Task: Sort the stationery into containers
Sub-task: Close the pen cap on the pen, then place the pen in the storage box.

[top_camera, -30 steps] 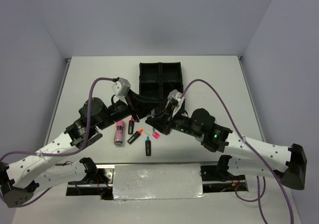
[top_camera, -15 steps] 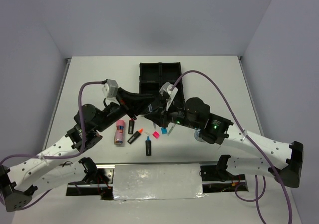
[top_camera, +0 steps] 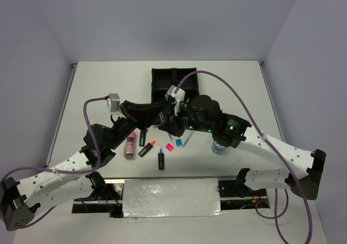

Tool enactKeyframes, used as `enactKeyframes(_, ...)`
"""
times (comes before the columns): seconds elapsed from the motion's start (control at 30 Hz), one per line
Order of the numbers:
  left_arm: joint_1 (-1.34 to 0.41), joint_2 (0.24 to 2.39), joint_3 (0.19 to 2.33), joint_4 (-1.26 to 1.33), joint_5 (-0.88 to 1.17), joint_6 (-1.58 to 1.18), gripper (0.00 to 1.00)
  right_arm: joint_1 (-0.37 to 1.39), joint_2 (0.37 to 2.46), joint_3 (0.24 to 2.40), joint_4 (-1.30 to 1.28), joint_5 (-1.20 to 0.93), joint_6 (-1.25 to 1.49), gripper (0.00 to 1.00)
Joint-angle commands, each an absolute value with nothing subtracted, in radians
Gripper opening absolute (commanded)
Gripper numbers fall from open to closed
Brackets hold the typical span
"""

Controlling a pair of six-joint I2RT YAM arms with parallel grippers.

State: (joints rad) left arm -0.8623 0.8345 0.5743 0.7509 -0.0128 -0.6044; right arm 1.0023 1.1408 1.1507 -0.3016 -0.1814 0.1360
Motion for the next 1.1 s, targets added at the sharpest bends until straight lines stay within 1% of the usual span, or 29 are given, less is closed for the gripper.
enactKeyframes(0.0, -0.95, 0.855, 0.508, 0.326, 0.184, -0.609, 0.0, 0.965, 1.109, 1.239, 0.192, -0.091, 0.15, 0.0)
enactKeyframes(0.03, -0.95, 0.841, 0.532, 0.299, 0.166, -0.598, 0.0, 0.965, 1.092, 1.203, 0.215, -0.077, 0.164, 0.0)
enactKeyframes(0.1, -0.95, 0.812, 0.596, 0.182, 0.03, -0.572, 0.0, 0.963, 1.075, 1.105, 0.229, -0.066, 0.176, 0.0)
enactKeyframes(0.13, -0.95, 0.808, 0.626, 0.131, -0.035, -0.569, 0.08, 0.963, 1.066, 1.077, 0.226, -0.071, 0.187, 0.0)
enactKeyframes(0.17, -0.95, 0.807, 0.662, 0.077, -0.195, -0.574, 0.13, 0.963, 1.062, 1.018, 0.221, -0.084, 0.19, 0.0)
enactKeyframes(0.2, -0.948, 0.811, 0.74, 0.025, -0.275, -0.581, 0.29, 0.963, 1.058, 0.985, 0.222, -0.089, 0.195, 0.0)
enactKeyframes(0.23, -0.948, 0.816, 0.777, -0.074, -0.343, -0.59, 0.38, 0.963, 1.055, 0.954, 0.224, -0.089, 0.213, 0.0)
enactKeyframes(0.27, -0.946, 0.824, 0.848, -0.104, -0.438, -0.591, 0.48, 0.963, 1.054, 0.896, 0.235, -0.081, 0.224, 0.0)
enactKeyframes(0.3, -0.946, 0.827, 0.882, -0.123, -0.484, -0.592, 0.71, 0.963, 1.052, 0.872, 0.238, -0.071, 0.232, 0.0)
enactKeyframes(0.33, -0.946, 0.831, 0.912, -0.165, -0.532, -0.607, 0.8, 0.962, 1.055, 0.853, 0.239, -0.058, 0.251, 0.0)
enactKeyframes(0.37, -0.943, 0.836, 0.945, -0.178, -0.57, -0.609, 0.87, 0.956, 1.06, 0.821, 0.239, -0.052, 0.256, 0.0)
enactKeyframes(0.4, -0.942, 0.856, 1.019, -0.19, -0.642, -0.607, 0.99, 0.948, 1.069, 0.812, 0.232, -0.04, 0.256, 0.0)
enactKeyframes(0.43, -0.94, 0.876, 1.07, -0.28, -0.69, -0.624, 0.99, 0.934, 1.095, 0.805, 0.221, -0.031, 0.267, 0.0)
enactKeyframes(0.47, -0.939, 0.92, 1.128, -0.334, -0.734, -0.667, 0.99, 0.884, 1.11, 0.802, 0.212, -0.032, 0.275, 0.0)
enactKeyframes(0.5, -0.939, 0.942, 1.24, -0.392, -0.779, -0.689, 0.99, 0.85, 1.129, 0.805, 0.183, -0.04, 0.284, 0.0)
enactKeyframes(0.53, -0.94, 0.963, 1.291, -0.45, -0.848, -0.73, 0.99, 0.812, 1.172, 0.817, 0.154, -0.04, 0.322, 0.0)
enactKeyframes(0.57, -0.939, 0.98, 1.337, -0.535, -0.868, -0.735, 0.99, 0.774, 1.195, 0.85, 0.125, -0.04, 0.342, 0.0)
enactKeyframes(0.6, -0.939, 1.005, 1.394, -0.56, -0.882, -0.73, 0.99, 0.711, 1.221, 0.874, 0.064, -0.034, 0.354, 0.0)
enactKeyframes(0.63, -0.937, 1.011, 1.41, -0.581, -0.89, -0.721, 0.99, 0.687, 1.282, 0.909, 0.008, 0.048, 0.383, 0.0)
enactKeyframes(0.67, -0.939, 1.014, 1.411, -0.606, -0.884, -0.71, 0.99, 0.674, 1.314, 0.995, -0.052, 0.096, 0.39, 0.0)
enactKeyframes(0.7, -0.939, 1.009, 1.401, -0.607, -0.871, -0.697, 0.99, 0.661, 1.35, 1.037, -0.131, 0.127, 0.388, 0.0)
enactKeyframes(0.8, -0.937, 0.993, 1.35, -0.652, -0.819, -0.673, 0.99, 0.589, 1.535, 1.191, -0.242, 0.166, 0.397, 0.0)
enactKeyframes(0.87, -0.937, 0.974, 1.316, -0.684, -0.787, -0.673, 0.99, 0.571, 1.603, 1.285, -0.279, 0.181, 0.413, 0.0)
enactKeyframes(0.9, -0.936, 0.966, 1.301, -0.711, -0.781, -0.673, 0.99, 0.562, 1.635, 1.311, -0.307, 0.184, 0.419, 0.0)
enactKeyframes(0.93, -0.936, 0.956, 1.287, -0.719, -0.769, -0.663, 0.99, 0.545, 1.691, 1.336, -0.325, 0.184, 0.434, 0.02)
enactKeyframes(1.0, -0.936, 0.927, 1.246, -0.741, -0.758, -0.658, 0.99, 0.534, 1.741, 1.41, -0.38, 0.18, 0.452, 0.05)
enactKeyframes(1.07, -0.934, 0.904, 1.214, -0.773, -0.758, -0.653, 0.99, 0.531, 1.785, 1.433, -0.391, 0.186, 0.468, 0.05)
